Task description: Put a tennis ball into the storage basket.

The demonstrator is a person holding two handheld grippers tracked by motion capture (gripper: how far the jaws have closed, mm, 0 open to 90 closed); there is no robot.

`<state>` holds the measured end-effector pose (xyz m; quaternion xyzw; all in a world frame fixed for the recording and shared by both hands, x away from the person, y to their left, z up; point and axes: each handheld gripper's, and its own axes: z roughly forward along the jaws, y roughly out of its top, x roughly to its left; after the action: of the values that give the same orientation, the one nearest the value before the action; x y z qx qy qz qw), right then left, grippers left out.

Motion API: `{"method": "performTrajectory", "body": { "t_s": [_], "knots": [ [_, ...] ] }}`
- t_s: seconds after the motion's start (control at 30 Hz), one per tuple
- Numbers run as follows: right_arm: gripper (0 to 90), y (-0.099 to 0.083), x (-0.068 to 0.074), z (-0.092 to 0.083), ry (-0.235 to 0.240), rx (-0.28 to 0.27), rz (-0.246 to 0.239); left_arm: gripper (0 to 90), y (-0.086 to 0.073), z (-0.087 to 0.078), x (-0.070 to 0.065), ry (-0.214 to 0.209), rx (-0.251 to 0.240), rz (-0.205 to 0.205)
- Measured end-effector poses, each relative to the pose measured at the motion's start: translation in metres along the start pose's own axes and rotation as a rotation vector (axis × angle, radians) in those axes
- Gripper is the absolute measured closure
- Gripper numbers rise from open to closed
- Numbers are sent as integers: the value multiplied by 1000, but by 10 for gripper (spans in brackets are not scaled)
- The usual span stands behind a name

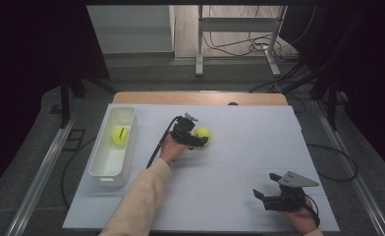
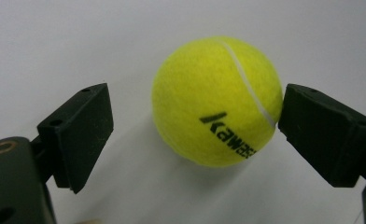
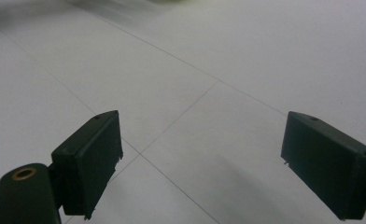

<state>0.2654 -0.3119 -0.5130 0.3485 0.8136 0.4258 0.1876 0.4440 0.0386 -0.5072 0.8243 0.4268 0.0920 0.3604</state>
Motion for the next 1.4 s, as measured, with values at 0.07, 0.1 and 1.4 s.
{"method": "performTrajectory", "body": {
  "t_s": [0.07,0.1,1.4],
  "knots": [
    [129,0,0,0,3,-2,1,112,1,1,-1,-2,8,8],
    [130,0,0,0,3,-2,2,111,1,3,-2,-4,8,8],
    [130,-1,-1,-1,-1,0,7,261,6,0,-5,-19,-3,10]
  ]
}}
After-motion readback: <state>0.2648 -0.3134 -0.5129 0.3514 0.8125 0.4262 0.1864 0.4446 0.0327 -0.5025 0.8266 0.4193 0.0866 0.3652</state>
